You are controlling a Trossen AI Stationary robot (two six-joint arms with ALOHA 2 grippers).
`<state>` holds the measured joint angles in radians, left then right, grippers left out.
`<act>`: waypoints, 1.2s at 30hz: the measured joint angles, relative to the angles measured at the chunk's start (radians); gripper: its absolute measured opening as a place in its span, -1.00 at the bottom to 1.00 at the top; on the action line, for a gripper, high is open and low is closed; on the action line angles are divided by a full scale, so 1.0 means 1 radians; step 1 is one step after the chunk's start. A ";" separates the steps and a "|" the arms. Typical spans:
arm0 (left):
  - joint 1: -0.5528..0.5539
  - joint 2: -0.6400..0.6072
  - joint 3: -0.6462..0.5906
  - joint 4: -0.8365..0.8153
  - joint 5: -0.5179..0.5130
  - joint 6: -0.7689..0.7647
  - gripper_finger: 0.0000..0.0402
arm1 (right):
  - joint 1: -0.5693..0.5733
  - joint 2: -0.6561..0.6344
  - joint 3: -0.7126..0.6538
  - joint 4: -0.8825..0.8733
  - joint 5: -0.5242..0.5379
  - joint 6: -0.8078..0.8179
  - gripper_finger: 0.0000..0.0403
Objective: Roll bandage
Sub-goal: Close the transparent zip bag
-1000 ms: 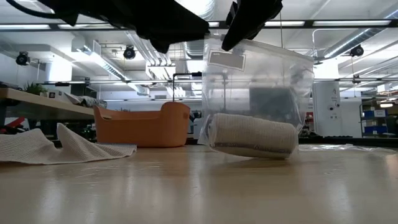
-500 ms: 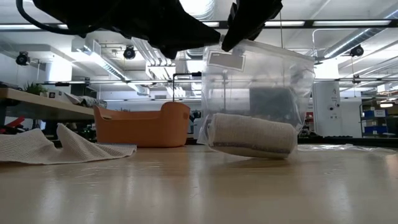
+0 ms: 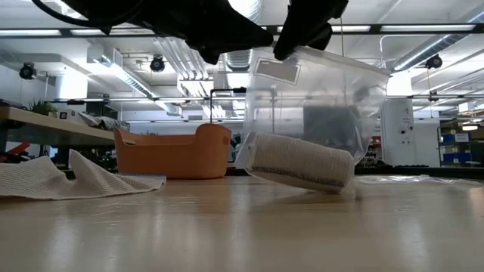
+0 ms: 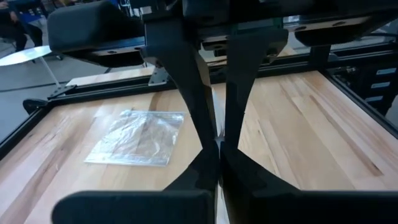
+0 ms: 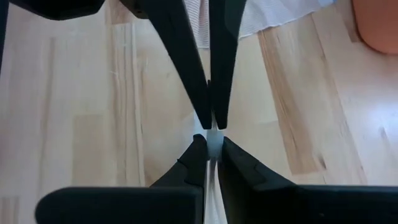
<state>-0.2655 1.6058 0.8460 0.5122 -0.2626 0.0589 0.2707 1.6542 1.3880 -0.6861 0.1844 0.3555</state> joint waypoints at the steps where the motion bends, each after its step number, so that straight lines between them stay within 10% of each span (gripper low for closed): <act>1: -0.001 0.000 0.008 -0.015 -0.003 0.001 -1.00 | 0.000 -0.003 0.000 -0.011 -0.001 0.008 -0.91; 24: -0.011 -0.020 0.016 -0.076 -0.015 0.004 -0.99 | 0.000 -0.016 -0.004 -0.128 0.000 0.023 -0.91; 36: -0.007 0.012 0.013 -0.029 0.043 0.001 -0.55 | 0.000 -0.016 -0.004 -0.085 0.000 -0.077 -0.91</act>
<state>-0.2725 1.6179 0.8585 0.4831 -0.2196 0.0600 0.2707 1.6386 1.3842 -0.7713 0.1841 0.2782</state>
